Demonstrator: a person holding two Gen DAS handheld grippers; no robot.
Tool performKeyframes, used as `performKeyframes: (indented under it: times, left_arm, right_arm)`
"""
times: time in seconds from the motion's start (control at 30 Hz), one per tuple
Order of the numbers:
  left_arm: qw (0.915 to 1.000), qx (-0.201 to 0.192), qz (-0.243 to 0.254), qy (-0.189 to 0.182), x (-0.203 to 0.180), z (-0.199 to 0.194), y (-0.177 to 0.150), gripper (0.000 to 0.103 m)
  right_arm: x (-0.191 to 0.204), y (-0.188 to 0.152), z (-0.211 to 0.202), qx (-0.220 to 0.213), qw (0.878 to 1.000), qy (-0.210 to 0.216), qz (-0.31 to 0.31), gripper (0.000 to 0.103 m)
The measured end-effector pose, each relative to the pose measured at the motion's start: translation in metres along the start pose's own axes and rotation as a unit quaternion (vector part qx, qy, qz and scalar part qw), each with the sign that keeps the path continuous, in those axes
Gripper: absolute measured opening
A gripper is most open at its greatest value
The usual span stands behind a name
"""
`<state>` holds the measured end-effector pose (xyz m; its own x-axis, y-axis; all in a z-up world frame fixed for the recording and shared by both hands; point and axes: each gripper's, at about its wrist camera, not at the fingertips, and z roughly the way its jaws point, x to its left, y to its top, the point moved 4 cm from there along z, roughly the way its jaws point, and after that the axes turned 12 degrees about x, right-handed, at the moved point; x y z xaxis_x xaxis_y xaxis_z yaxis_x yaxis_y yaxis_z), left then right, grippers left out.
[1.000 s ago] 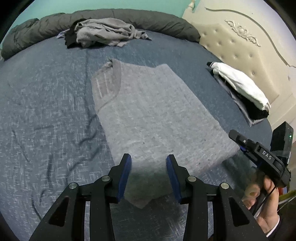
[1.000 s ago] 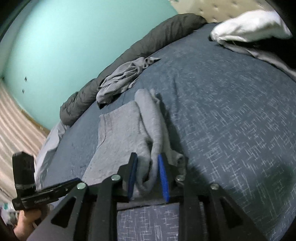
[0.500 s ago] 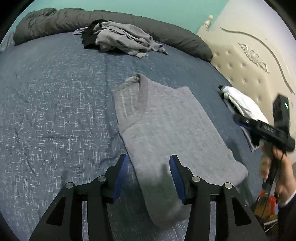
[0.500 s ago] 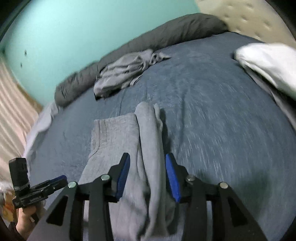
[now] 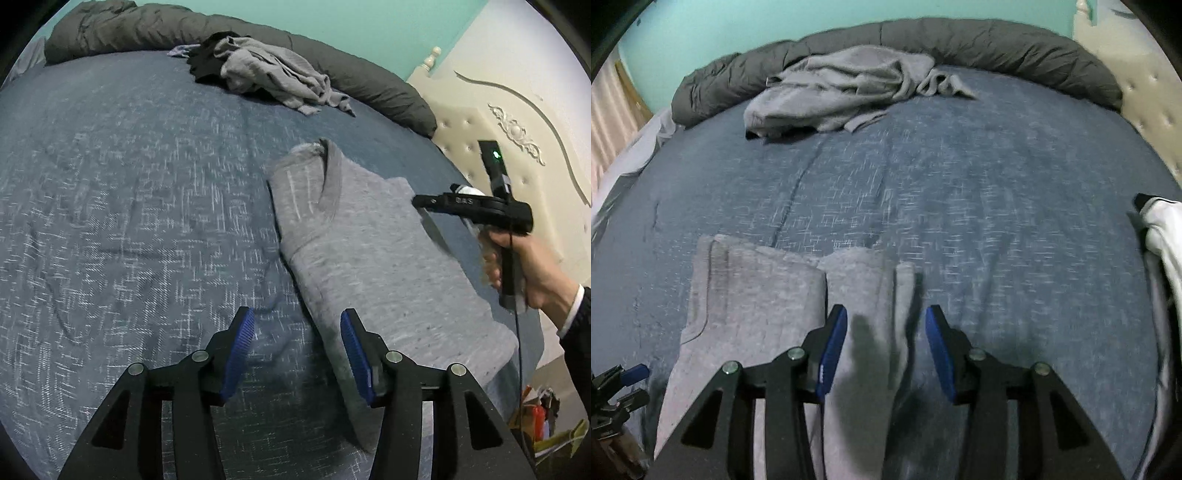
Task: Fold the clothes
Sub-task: 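Move both open grippers to the end of the folded sweater, then grasp the folded sweater end with both grippers and lift it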
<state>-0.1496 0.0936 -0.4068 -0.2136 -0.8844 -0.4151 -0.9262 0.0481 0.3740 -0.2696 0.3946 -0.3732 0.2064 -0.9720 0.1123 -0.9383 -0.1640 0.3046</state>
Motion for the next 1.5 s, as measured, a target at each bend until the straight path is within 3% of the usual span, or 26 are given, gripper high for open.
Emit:
performKeyframes:
  times: [0.1, 0.17, 0.2, 0.37, 0.43, 0.53, 0.6, 0.63, 0.7, 0.77, 0.93, 1.1, 1.3, 1.5]
  left_arm:
    - [1.0000, 0.004, 0.005, -0.004, -0.001, 0.003, -0.001, 0.053]
    - [1.0000, 0.006, 0.005, -0.005, -0.002, 0.003, -0.003, 0.053]
    - [1.0000, 0.006, 0.006, -0.005, -0.002, 0.004, -0.003, 0.053]
    - [0.9999, 0.011, 0.009, -0.002, -0.003, 0.008, -0.008, 0.053]
    - [0.9999, 0.012, 0.008, -0.004, -0.003, 0.007, -0.009, 0.053]
    - [0.9999, 0.013, 0.006, -0.009, -0.003, 0.006, -0.007, 0.054]
    - [0.9997, 0.017, 0.004, -0.017, -0.003, 0.007, -0.006, 0.059]
    - [0.9996, 0.019, 0.003, -0.021, -0.003, 0.007, -0.005, 0.059]
    - [0.9993, 0.023, -0.004, -0.030, -0.002, 0.008, -0.004, 0.060]
    - [0.9987, 0.027, -0.011, -0.042, -0.002, 0.009, -0.004, 0.062]
    - [0.9959, 0.047, -0.031, -0.071, -0.006, 0.013, -0.003, 0.068]
    - [0.9898, 0.072, -0.051, -0.112, -0.014, 0.017, -0.004, 0.068]
    - [0.9873, 0.103, -0.054, -0.108, -0.029, 0.028, -0.002, 0.068]
    - [0.9880, 0.116, -0.051, -0.089, -0.038, 0.035, -0.005, 0.068]
  right_arm:
    - [0.006, 0.002, 0.014, 0.013, 1.000, -0.008, -0.013, 0.032]
    - [0.013, 0.001, 0.019, 0.017, 0.999, -0.016, -0.032, 0.008]
    - [0.016, 0.001, 0.017, 0.012, 0.999, -0.032, -0.043, 0.005]
    - [0.036, -0.004, -0.011, -0.047, 0.986, -0.126, -0.103, 0.003]
    - [0.041, -0.005, -0.008, -0.041, 0.976, -0.171, -0.130, 0.003]
    - [0.026, -0.002, 0.004, -0.003, 0.979, -0.182, -0.096, 0.004]
    - [0.011, -0.002, 0.001, -0.004, 0.981, -0.187, -0.058, 0.008]
    - [0.004, -0.002, -0.001, -0.005, 0.982, -0.182, -0.040, 0.008]
    - [-0.006, -0.006, -0.008, -0.005, 0.993, -0.119, -0.008, 0.013]
    - [-0.012, -0.016, -0.013, 0.008, 0.998, -0.057, 0.016, 0.034]
    - [-0.011, -0.059, -0.022, 0.037, 0.998, 0.042, 0.043, 0.057]
    - [-0.011, -0.103, -0.023, 0.087, 0.986, 0.126, 0.071, 0.062]
    - [-0.008, -0.126, -0.021, 0.119, 0.978, 0.151, 0.086, 0.063]
    - [-0.002, -0.126, -0.045, 0.097, 0.976, 0.171, 0.088, 0.063]
